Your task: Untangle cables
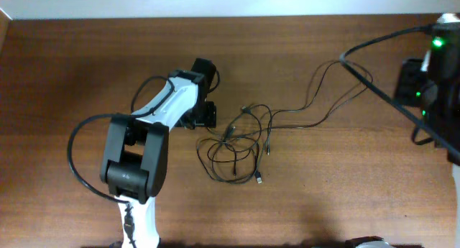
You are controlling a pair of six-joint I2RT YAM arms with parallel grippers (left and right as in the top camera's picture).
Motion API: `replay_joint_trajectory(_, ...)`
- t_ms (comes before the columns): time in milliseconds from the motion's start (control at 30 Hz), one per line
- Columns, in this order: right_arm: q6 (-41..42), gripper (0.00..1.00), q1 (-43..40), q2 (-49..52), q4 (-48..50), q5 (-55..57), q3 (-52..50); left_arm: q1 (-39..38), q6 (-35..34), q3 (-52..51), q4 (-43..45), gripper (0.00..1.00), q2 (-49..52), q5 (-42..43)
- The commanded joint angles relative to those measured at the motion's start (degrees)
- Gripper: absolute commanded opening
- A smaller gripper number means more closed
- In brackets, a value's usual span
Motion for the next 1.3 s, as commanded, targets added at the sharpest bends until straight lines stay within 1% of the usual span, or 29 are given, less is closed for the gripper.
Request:
replay_joint_trajectory(0,2.7,0.7,-0.2,6.1,-5.6,-13.2,0.2,-0.4,3.9,12.3,-5.8,0.82,0.4,-0.4)
replay_joint_trajectory(33,4.1,0.72,-0.2,8.9,-8.2,-15.3,0.1,-0.5,5.4,16.1,-9.0,0.82,0.4,-0.4)
replay_joint_trajectory(67,4.8,0.75,-0.2,10.4,-9.3,-15.8,0.1,-0.5,6.8,17.7,-10.6,0.82,0.4,0.6)
replay_joint_trajectory(100,4.9,0.78,-0.2,12.7,-10.6,-16.7,-0.1,-0.5,10.2,19.2,-12.2,0.82,0.4,4.2)
replay_joint_trajectory(133,4.9,0.82,-0.2,15.1,-11.2,-18.4,-0.5,-0.5,15.7,19.9,-13.4,0.82,0.4,12.3)
replay_joint_trajectory(167,4.9,0.83,-0.2,17.8,-11.3,-21.1,-1.0,-0.5,20.3,19.9,-14.4,0.82,0.4,20.3)
replay_joint_trajectory(200,4.9,0.84,-0.2,19.3,-11.3,-22.8,-1.4,-0.7,23.1,19.8,-15.6,0.87,0.4,26.8)
replay_joint_trajectory(267,5.1,0.84,-0.2,23.8,-10.9,-26.7,-2.7,-1.3,23.1,19.6,-16.6,0.9,0.4,28.3)
replay_joint_trajectory(300,7.3,0.83,-0.2,26.3,-10.1,-27.4,-3.2,-2.1,23.1,19.6,-16.7,0.93,0.4,28.3)
replay_joint_trajectory(367,10.1,0.81,-0.7,29.8,-9.1,-27.7,-3.5,-3.5,22.9,19.6,-16.6,0.95,0.4,28.3)
replay_joint_trajectory(400,10.0,0.8,-1.0,31.4,-8.7,-29.9,-3.5,-4.1,22.2,19.5,-16.3,0.95,0.4,28.3)
replay_joint_trajectory(433,10.0,0.8,-1.7,32.7,-8.4,-31.6,-3.5,-4.9,19.4,19.4,-15.6,0.94,0.5,27.4)
replay_joint_trajectory(533,10.0,0.75,-4.5,33.6,-6.3,-33.3,-4.2,-6.3,14.9,18.3,-13.2,0.91,0.5,27.0)
replay_joint_trajectory(633,10.0,0.74,-10.2,33.6,-3.7,-36.1,-7.7,-8.7,12.9,17.8,-11.5,0.9,0.7,27.0)
replay_joint_trajectory(700,10.0,0.74,-13.5,33.6,-1.2,-39.1,-12.7,-10.3,12.7,17.8,-10.6,0.88,0.7,26.8)
replay_joint_trajectory(767,10.1,0.73,-14.9,33.6,1.9,-42.7,-18.1,-12.4,6.3,17.8,-10.0,0.88,0.7,19.6)
replay_joint_trajectory(833,10.6,0.72,-14.6,33.6,4.0,-45.3,-22.1,-13.8,3.3,17.7,-9.2,0.89,0.8,16.0)
replay_joint_trajectory(933,21.4,0.7,-12.1,33.6,9.6,-45.6,-28.9,-16.3,-0.7,17.7,-7.6,0.9,1.1,13.4)
replay_joint_trajectory(1000,26.3,0.7,-10.1,33.6,14.3,-45.6,-32.8,-17.3,-3.1,17.7,-7.7,0.89,1.6,10.4)
replay_joint_trajectory(1033,28.3,0.71,-9.0,33.6,16.7,-45.6,-34.5,-17.5,-3.1,17.7,-7.5,0.89,2.0,10.3)
replay_joint_trajectory(1133,31.9,0.72,-6.3,33.6,21.7,-45.6,-37.1,-18.0,-4.4,17.7,-7.0,0.84,4.2,10.3)
replay_joint_trajectory(1167,32.0,0.72,-5.6,33.6,22.9,-45.6,-37.1,-18.1,-6.0,17.7,-7.0,0.84,5.4,10.3)
replay_joint_trajectory(1267,35.2,0.72,-4.9,33.6,24.8,-45.5,-37.1,-18.6,-6.1,17.7,-6.8,0.84,7.1,10.8)
